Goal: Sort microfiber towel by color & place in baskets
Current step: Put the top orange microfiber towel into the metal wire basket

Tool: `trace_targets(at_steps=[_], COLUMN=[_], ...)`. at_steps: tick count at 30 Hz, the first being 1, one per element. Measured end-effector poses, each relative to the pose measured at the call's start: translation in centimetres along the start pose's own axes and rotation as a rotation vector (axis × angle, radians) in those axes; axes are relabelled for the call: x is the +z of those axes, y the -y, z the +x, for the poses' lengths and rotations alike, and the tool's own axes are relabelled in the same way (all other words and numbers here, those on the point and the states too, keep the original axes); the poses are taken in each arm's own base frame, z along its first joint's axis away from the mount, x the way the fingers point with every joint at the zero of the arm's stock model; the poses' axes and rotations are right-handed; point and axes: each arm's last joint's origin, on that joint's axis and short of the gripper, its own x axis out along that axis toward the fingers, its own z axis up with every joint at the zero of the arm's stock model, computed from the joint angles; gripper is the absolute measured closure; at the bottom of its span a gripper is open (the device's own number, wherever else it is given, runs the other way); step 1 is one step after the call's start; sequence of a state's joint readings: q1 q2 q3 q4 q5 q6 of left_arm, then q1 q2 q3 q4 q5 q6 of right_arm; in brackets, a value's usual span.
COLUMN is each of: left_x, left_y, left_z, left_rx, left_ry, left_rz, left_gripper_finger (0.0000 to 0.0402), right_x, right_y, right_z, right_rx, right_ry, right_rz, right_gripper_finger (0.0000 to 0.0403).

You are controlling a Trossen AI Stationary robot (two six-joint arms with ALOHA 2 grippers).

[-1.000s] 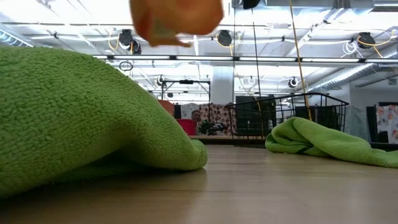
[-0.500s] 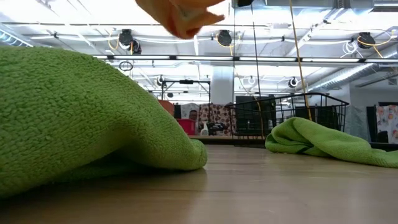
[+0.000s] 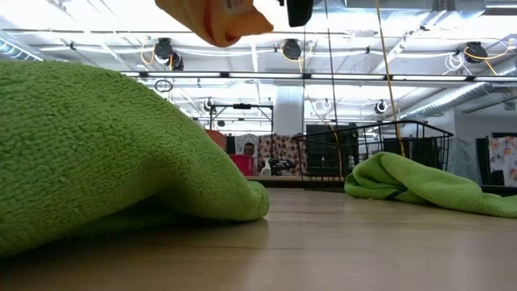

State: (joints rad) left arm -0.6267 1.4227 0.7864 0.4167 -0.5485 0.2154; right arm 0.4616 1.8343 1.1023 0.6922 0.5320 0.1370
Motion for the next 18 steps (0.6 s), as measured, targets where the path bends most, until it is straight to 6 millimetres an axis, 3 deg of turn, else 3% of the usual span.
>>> trace_targets(at_steps=[6,14,18], left_x=[-0.12,-0.1,0.09], left_y=[0.09,0.4,0.72], left_z=[-0.08,-0.26,-0.59], left_rx=[0.02,0.009,0.006], left_ry=[-0.016,-0.017,-0.01], left_rz=[0.017,0.017,0.019], left_gripper_finger=[0.0196,0.0196,0.0196], right_x=[0.01,-0.2,-0.23], right_y=[0.37,0.51,0.48], right_z=[0.24,0.31,0.29], right_rx=[0.015,0.015,0.019], right_ry=[-0.004,-0.026,-0.029], right_rz=[0.019,-0.022,-0.033], right_gripper_finger=[0.0234,0.0384,0.038])
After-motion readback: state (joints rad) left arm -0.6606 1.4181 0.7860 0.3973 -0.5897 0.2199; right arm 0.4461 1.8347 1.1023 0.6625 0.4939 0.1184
